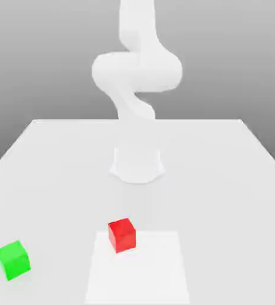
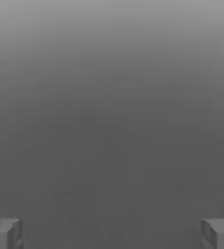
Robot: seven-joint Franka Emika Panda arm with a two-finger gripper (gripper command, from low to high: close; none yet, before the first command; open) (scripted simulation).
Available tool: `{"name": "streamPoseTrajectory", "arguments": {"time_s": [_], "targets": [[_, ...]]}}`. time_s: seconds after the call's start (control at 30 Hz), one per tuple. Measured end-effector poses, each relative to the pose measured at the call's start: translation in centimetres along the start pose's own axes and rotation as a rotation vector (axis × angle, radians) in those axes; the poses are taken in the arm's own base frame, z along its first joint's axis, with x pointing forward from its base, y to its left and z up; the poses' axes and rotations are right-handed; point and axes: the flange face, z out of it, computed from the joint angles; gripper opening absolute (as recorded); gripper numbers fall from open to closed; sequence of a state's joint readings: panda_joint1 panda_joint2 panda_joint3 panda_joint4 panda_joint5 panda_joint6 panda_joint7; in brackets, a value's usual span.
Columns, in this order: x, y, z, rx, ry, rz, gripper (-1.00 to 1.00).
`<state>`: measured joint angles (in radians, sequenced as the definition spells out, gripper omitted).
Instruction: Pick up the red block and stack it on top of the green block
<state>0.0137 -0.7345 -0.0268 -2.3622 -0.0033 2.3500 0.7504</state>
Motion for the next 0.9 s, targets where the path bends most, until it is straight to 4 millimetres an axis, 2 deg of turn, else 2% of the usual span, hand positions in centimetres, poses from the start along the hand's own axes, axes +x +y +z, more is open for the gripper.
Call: {"name": "streamPoseTrajectory", "arguments": {"time_s": [0.1,0.2,0.3,0.4,0.6,0.8,0.83,0.9], "targets": [[-1.3,2.5,7.5,-0.07,-0.089,-0.053,0.0],[-3.6,5.6,14.2,-0.135,-0.178,-0.109,0.0],[-6.7,9.2,20.0,-0.199,-0.27,-0.168,0.0],[-10.7,13.5,24.9,-0.262,-0.371,-0.231,0.0],[-20.6,23.7,32.1,-0.383,-0.585,-0.363,0.0],[-23.9,27.0,36.2,-0.396,-0.608,-0.377,0.0],[-24.2,27.3,36.6,-0.396,-0.609,-0.377,-1.0],[-24.2,27.3,36.6,-0.396,-0.609,-0.376,-1.0]]}}
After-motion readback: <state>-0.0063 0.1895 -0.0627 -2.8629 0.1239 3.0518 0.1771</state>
